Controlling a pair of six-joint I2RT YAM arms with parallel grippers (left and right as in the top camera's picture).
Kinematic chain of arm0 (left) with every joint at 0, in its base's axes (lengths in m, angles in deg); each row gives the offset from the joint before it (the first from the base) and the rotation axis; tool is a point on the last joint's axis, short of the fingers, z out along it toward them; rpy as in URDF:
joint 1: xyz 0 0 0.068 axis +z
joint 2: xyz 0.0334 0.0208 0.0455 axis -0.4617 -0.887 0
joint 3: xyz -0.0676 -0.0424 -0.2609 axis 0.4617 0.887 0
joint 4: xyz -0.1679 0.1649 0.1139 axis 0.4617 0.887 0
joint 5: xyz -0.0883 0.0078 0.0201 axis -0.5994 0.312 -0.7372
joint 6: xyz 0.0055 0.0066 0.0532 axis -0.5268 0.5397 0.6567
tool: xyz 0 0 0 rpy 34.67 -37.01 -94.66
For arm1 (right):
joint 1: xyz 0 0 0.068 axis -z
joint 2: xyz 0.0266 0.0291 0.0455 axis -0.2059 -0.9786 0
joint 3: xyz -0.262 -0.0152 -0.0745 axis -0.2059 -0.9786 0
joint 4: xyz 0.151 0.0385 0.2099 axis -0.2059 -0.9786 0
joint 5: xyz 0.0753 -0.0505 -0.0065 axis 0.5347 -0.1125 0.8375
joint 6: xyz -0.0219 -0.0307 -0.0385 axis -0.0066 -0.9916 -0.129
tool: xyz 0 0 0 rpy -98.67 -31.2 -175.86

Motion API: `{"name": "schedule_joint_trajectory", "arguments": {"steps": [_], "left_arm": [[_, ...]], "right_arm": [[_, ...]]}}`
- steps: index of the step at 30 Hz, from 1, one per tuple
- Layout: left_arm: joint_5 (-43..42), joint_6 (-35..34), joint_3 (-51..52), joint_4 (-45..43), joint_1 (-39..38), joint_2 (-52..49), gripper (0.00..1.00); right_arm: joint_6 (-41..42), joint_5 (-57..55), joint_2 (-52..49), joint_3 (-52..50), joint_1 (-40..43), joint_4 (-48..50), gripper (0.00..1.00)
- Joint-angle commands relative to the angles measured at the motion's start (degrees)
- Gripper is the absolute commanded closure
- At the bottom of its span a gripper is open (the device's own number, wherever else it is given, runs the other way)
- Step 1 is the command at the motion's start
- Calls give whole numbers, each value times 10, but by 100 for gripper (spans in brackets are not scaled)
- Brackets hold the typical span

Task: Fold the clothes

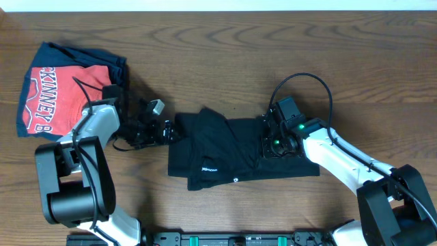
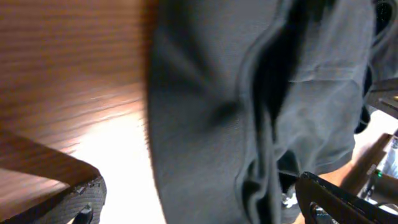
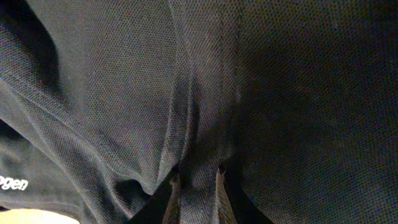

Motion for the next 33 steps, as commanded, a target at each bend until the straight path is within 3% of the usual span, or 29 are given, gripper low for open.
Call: {"name": "schedule_joint_trajectory", "arguments": {"steps": [1,12,17,21,28,30,33], "left_arm": [[-7,1,38,-6,-28,-38,2],[-23,-39,49,-7,-133,-83,0],[-23,-99,49,-31,-135,-83,16],[-23,-159,49,-51,-136,-83,42],[-23,-253,49,-87,-139,-83,44],[-23,-259,49,-94,-143,-83,54],[-22,-259,49,-94,-150,-83,76]], "right_arm": [[-3,0,-5,7,-4,0,82],[-3,2,-5,7,-4,-1,82],[-3,2,-5,7,-4,-1,83],[-3,2,-5,7,-4,-1,83],[-3,3,-5,7,-4,-1,83],[-3,2,-5,7,-4,-2,83],[-3,2,-5,7,-4,-2,83]]}}
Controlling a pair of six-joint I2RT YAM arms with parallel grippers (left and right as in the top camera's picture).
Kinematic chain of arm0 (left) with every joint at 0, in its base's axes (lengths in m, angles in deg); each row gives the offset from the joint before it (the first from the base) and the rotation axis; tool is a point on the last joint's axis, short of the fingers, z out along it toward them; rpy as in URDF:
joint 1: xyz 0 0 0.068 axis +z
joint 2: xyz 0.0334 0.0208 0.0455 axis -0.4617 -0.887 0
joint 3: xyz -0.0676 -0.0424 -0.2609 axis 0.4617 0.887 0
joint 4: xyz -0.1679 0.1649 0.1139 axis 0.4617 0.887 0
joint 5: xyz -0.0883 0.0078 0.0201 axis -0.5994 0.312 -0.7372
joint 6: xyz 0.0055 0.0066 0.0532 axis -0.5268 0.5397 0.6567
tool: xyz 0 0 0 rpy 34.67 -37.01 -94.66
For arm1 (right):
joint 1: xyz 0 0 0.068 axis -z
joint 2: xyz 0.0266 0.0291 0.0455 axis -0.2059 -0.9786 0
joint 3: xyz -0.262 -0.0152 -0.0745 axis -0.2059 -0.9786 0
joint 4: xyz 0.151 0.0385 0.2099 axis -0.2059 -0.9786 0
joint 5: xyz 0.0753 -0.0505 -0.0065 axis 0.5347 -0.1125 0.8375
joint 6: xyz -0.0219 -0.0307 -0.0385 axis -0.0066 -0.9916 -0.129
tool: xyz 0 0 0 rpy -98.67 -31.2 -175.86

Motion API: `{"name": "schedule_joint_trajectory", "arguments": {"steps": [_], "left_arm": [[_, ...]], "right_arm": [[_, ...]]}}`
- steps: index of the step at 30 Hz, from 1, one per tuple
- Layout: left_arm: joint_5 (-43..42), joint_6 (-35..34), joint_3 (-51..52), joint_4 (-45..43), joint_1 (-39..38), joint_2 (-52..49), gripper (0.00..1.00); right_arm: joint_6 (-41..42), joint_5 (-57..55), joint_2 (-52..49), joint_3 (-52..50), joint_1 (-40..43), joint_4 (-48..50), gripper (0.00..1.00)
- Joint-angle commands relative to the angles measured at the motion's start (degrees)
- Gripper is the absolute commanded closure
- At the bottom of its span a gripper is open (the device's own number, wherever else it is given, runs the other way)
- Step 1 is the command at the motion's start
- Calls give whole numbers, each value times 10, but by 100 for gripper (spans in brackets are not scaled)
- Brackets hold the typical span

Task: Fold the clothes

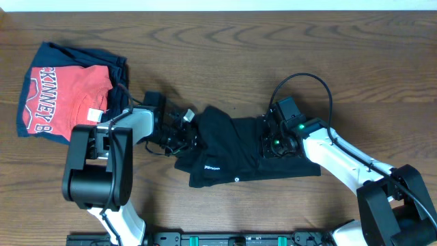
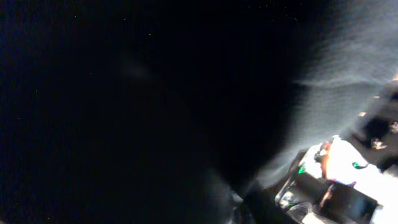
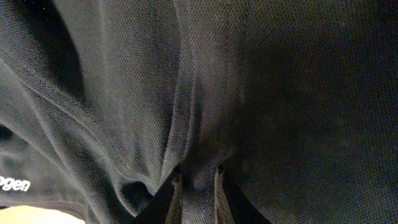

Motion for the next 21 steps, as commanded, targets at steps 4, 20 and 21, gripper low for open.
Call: {"name": "schedule_joint_trajectory", "arguments": {"steps": [4,20,21], "left_arm": [[75,-9,15,3,-12,-25,94],[301,9,-130,275,21,169,94],[299,9,-136,274,16,186,93]], "right_arm": [[-3,2,-4,7,-4,2,83],[-38,-51,90,66,59,-91,80],[-47,-61,91,67,70,-96,80]]}}
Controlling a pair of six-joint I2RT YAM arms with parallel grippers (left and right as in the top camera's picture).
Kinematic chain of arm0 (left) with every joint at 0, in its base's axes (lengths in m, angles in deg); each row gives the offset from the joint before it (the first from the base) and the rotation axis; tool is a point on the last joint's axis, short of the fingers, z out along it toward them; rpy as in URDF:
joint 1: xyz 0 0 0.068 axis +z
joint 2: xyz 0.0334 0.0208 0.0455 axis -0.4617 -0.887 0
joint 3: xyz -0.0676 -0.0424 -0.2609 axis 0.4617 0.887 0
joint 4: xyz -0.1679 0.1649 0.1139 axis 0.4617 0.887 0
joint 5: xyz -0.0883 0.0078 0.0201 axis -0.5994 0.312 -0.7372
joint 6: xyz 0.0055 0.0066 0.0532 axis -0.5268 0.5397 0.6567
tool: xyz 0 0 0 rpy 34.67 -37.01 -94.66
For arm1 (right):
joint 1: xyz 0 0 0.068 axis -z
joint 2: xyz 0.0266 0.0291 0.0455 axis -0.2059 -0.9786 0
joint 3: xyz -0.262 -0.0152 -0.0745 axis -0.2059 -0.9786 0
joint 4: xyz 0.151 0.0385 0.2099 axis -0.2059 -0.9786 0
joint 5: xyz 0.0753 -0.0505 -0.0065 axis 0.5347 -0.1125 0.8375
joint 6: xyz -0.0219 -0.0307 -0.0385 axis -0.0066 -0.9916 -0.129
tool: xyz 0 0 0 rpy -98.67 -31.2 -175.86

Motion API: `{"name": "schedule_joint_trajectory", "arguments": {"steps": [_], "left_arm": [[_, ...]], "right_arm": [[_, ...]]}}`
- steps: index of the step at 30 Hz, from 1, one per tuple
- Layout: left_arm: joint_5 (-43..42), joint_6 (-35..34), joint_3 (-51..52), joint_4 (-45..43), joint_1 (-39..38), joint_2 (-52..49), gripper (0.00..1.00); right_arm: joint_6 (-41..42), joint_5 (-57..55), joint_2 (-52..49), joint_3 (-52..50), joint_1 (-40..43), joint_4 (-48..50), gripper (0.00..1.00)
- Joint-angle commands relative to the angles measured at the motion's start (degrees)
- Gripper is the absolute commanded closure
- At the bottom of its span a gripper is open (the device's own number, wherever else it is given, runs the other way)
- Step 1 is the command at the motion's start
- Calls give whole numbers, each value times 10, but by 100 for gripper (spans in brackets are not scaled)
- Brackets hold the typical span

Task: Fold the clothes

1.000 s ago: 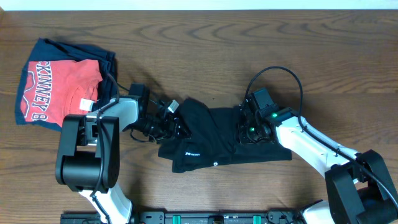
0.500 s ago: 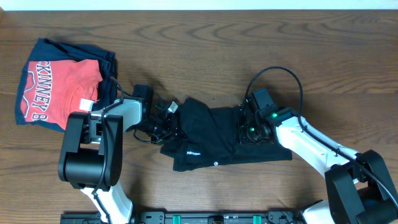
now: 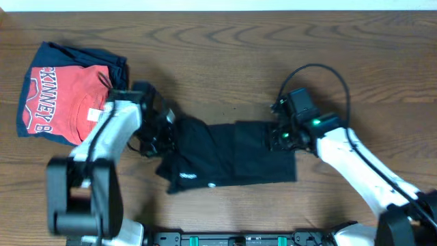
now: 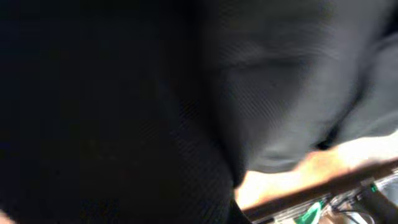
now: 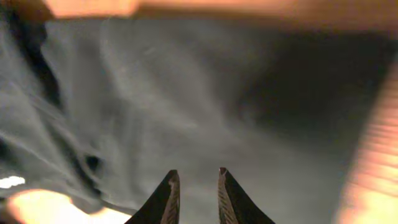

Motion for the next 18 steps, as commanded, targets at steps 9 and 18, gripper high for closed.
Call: {"name": "schedule_joint_trajectory", "arguments": {"steps": [9,18], "left_arm": [[48,-75,-38,-61,-131,99,94],[75,-198,-38,-202,-307,80,94]], "right_arm": [[-45,-68,14,14,156,-28,81],[-75,-68,14,14,179,-38,81]]}}
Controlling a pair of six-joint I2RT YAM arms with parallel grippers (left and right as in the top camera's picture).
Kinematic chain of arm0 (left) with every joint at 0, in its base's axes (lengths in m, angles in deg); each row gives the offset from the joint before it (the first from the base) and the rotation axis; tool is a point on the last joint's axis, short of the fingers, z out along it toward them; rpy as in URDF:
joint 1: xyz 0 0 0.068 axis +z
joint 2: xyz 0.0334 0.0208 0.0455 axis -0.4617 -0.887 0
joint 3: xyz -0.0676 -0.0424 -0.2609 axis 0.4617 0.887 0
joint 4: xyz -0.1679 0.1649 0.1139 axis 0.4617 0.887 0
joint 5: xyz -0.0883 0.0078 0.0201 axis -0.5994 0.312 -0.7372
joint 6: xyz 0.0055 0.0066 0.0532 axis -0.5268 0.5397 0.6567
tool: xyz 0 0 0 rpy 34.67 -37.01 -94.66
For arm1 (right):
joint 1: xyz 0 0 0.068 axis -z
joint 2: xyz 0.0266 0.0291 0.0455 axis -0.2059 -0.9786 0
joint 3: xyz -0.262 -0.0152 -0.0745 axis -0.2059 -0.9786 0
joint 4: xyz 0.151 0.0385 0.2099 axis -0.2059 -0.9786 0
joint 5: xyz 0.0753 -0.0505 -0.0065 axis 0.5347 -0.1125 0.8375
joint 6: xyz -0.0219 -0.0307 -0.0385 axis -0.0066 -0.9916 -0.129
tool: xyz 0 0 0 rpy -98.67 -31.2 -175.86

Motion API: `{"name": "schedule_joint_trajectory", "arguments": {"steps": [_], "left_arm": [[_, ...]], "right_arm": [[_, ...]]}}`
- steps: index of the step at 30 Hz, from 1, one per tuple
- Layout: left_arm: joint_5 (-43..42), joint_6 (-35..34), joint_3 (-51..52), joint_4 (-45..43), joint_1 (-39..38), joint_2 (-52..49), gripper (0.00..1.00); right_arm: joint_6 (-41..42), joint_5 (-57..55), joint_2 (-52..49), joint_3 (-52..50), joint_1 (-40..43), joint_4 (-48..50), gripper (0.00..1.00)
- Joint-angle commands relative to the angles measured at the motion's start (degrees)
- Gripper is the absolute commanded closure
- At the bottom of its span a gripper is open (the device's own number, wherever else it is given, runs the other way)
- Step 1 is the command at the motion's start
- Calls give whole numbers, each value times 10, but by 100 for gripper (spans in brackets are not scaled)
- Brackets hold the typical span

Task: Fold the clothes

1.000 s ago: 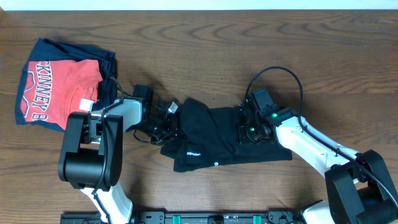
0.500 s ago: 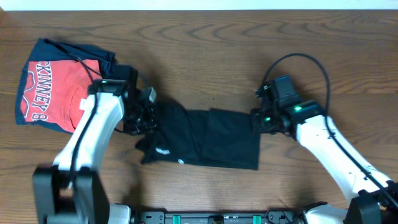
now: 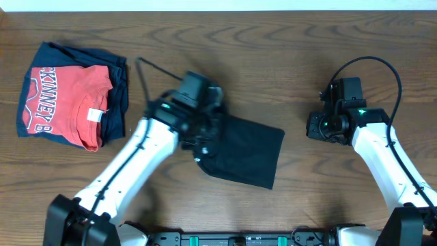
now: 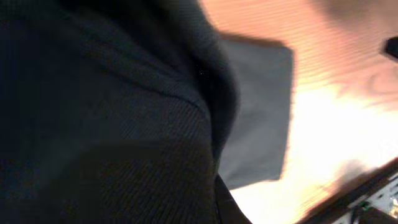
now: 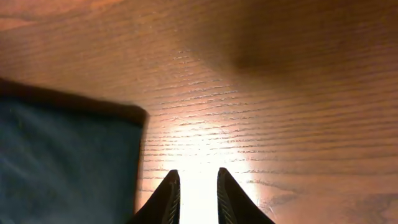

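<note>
The black garment (image 3: 249, 154) lies mid-table as a folded four-sided shape. My left gripper (image 3: 205, 140) is at its left end, shut on a bunch of its cloth. In the left wrist view dark fabric (image 4: 93, 124) fills most of the picture and covers the jaws, so only one finger (image 4: 227, 205) shows, with a flat part of the garment (image 4: 261, 112) on the wood behind. My right gripper (image 3: 315, 126) hangs over bare wood to the garment's right. Its wrist view shows it (image 5: 194, 173) narrowly open on nothing, with the garment's edge (image 5: 62, 162) at the left.
A folded stack, a red printed T-shirt (image 3: 65, 99) on navy clothing (image 3: 116, 68), lies at the table's far left. The brown wooden table (image 3: 307, 55) runs under everything. The right arm's cable (image 3: 372, 65) loops above its wrist.
My left gripper moved right with the garment's left end, doubling it into a shorter shape. My right gripper left the garment's right edge and now sits over bare wood further right.
The black garment first lay spread between both arms, my right gripper pressed into its right part and the left beside its left end. Then the left gripper was in the left end's cloth. The garment shifted left, and now it is folded over with the right gripper off it.
</note>
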Motion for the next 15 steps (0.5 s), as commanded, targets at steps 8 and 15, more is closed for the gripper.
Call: {"name": "schedule_joint_trajectory", "arguments": {"steps": [8,15], "left_arm": [[71,-118,-3,-82,-163,-95,88],[33,-120,-4,-95,-186,-124,54]], "right_arm": [[-19,-3,2,4,6,1,78],[-19,-3,2,4,6,2,69]]}}
